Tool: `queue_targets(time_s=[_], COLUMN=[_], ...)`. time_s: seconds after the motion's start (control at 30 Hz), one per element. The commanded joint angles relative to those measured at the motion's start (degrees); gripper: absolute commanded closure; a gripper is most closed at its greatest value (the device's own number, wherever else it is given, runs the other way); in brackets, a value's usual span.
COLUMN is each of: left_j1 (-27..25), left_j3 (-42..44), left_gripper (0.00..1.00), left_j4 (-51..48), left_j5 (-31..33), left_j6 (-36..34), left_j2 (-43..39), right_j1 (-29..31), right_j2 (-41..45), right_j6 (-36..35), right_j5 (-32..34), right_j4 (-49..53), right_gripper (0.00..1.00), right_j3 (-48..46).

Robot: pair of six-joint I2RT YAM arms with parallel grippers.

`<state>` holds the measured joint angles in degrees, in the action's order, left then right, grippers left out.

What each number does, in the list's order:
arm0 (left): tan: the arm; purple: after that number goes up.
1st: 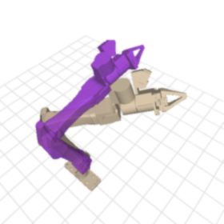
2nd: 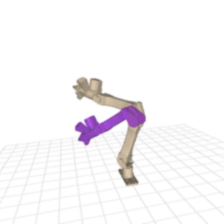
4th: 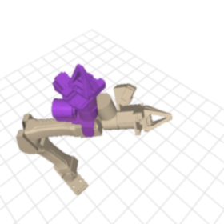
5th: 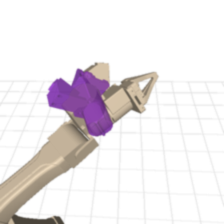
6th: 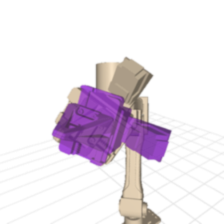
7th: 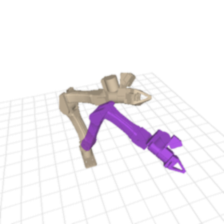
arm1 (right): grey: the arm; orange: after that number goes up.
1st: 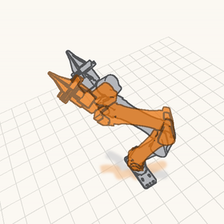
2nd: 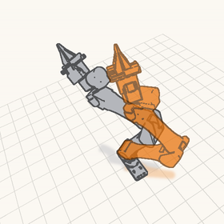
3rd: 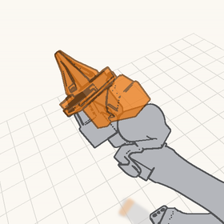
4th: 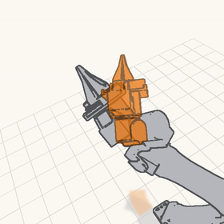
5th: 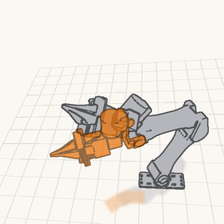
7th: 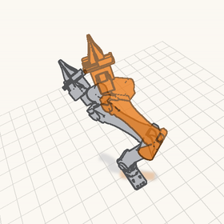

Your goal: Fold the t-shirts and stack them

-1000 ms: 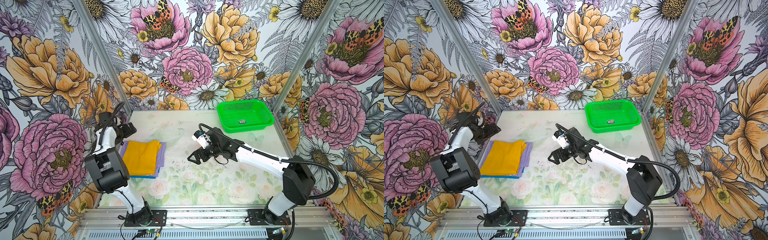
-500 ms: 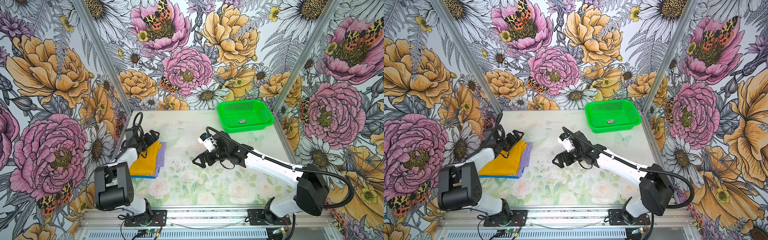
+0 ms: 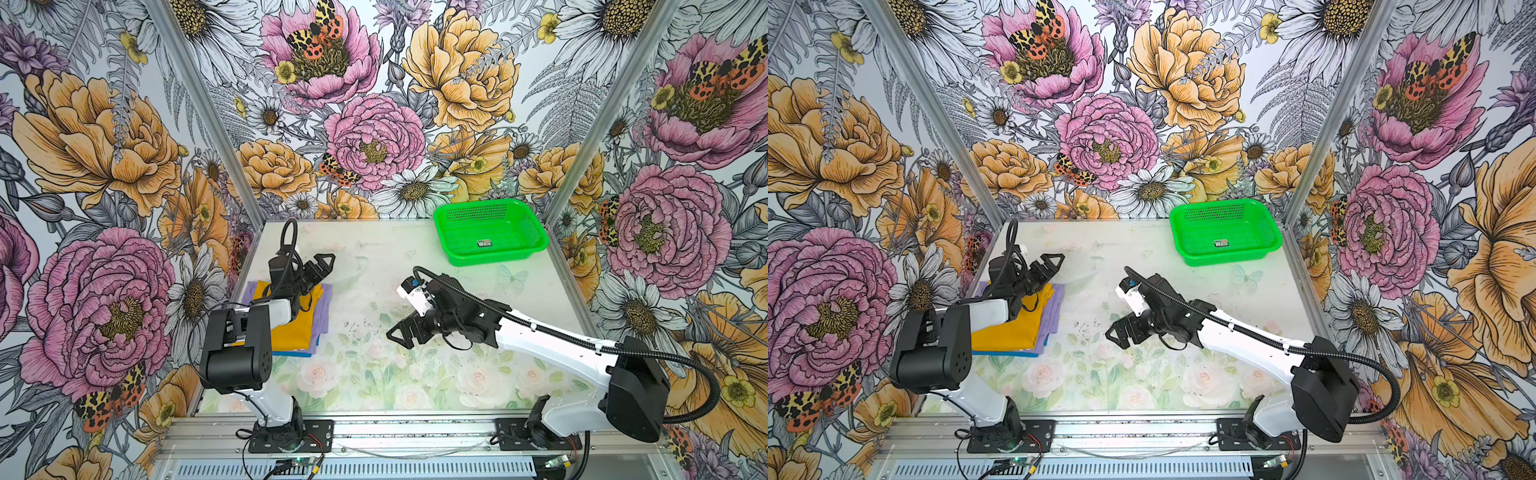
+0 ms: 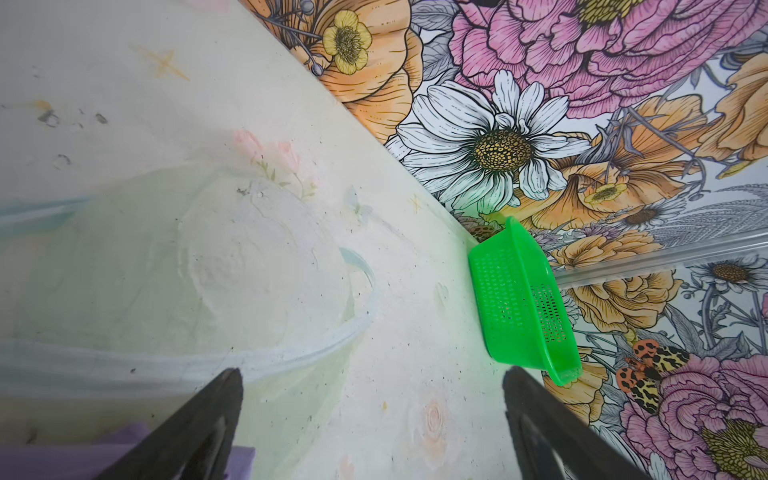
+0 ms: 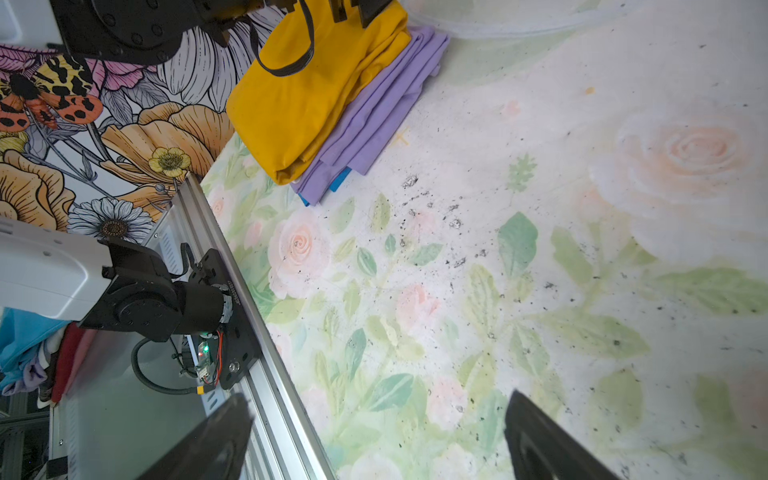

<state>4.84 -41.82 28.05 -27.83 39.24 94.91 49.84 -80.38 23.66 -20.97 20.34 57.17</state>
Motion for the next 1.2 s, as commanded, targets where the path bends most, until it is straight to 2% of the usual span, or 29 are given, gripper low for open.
queue_targets(time_s=[0.0,0.17,0.33,0.47,0.7,0.9,1.0,1.1,1.17], left_j1=[-0.7,-1.6,-3.1,-3.1,-3.1,-3.2,-4.4,-7.8,-9.7], left_j3=[1.9,5.7,7.5,7.2,4.1,-1.6,-4.2,-5.5,-4.0], left_gripper=[0.01,0.01,0.01,0.01,0.01,0.01,0.01,0.01,0.01], left_j4=[7.3,18.6,25.4,27.4,13.0,-8.9,-22.2,-34.0,-37.3], left_j5=[-1.6,-1.6,-0.5,-1.2,-1.1,1.6,10.0,26.4,35.1], left_j6=[1.2,5.5,6.9,8.1,2.4,-7.8,-14.8,-22.7,-26.1], left_j2=[2.2,7.3,12.9,12.0,-3.3,-18.1,-24.4,-29.5,-32.4], right_j1=[1.7,2.4,2.6,2.6,2.7,2.4,0.8,-2.4,-4.1], right_j2=[0.3,-0.8,-1.7,-1.9,-1.2,0.9,2.1,3.7,5.6], right_j6=[-0.6,-0.6,-0.5,-0.6,-1.8,-4.7,-5.5,-5.8,-7.9], right_j5=[1.0,1.3,1.5,1.5,1.4,4.2,8.7,16.0,21.2], right_j4=[-0.9,-0.9,-0.9,-0.9,-0.7,1.3,3.8,7.6,9.7], right_gripper=[0.03,0.03,0.03,0.03,0.03,0.02,0.01,0.01,0.01], right_j3=[2.4,2.6,2.8,2.9,3.5,4.0,4.3,4.5,4.1])
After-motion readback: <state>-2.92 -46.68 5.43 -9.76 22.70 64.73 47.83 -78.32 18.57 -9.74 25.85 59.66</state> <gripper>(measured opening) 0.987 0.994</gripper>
